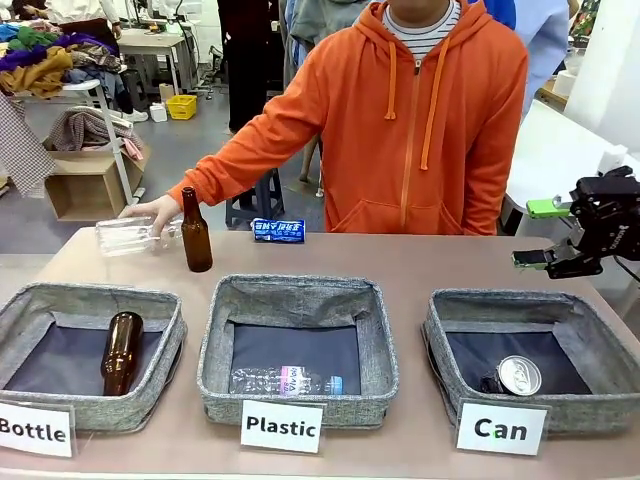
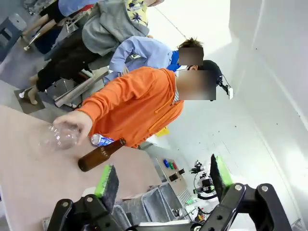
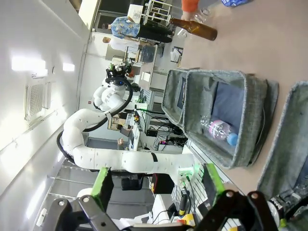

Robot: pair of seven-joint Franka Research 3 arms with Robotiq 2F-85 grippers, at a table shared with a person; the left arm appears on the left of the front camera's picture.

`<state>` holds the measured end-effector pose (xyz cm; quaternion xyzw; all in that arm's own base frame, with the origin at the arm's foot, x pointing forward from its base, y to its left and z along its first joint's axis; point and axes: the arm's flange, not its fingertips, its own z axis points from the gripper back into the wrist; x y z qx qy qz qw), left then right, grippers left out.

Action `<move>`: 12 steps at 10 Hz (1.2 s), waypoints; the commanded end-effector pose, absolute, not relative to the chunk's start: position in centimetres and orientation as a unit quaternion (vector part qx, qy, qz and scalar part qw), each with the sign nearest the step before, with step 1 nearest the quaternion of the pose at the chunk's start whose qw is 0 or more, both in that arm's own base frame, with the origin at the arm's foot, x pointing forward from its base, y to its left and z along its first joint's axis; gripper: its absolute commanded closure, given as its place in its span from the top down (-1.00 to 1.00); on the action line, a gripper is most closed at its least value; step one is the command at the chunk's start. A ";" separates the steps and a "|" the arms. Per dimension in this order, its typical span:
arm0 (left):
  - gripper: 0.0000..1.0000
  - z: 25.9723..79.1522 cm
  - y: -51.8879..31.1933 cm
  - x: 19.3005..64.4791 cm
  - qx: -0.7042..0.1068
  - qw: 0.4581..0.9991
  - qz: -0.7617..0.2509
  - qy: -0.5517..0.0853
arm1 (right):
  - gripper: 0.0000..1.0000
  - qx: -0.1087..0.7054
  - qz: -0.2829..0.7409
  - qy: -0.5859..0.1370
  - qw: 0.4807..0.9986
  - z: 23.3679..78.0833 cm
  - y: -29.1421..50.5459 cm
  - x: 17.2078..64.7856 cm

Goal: Sort the can waste into the basket.
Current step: Pick up the can waste from the table and place it in the right Fabric basket.

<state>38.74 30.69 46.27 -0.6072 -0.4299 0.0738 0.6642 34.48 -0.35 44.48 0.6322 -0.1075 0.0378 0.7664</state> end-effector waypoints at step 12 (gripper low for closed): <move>1.00 51.3 22.8 45.2 -0.543 0.750 -0.066 -0.372 | 1.00 0.640 0.034 -0.106 0.761 44.9 0.0 34.5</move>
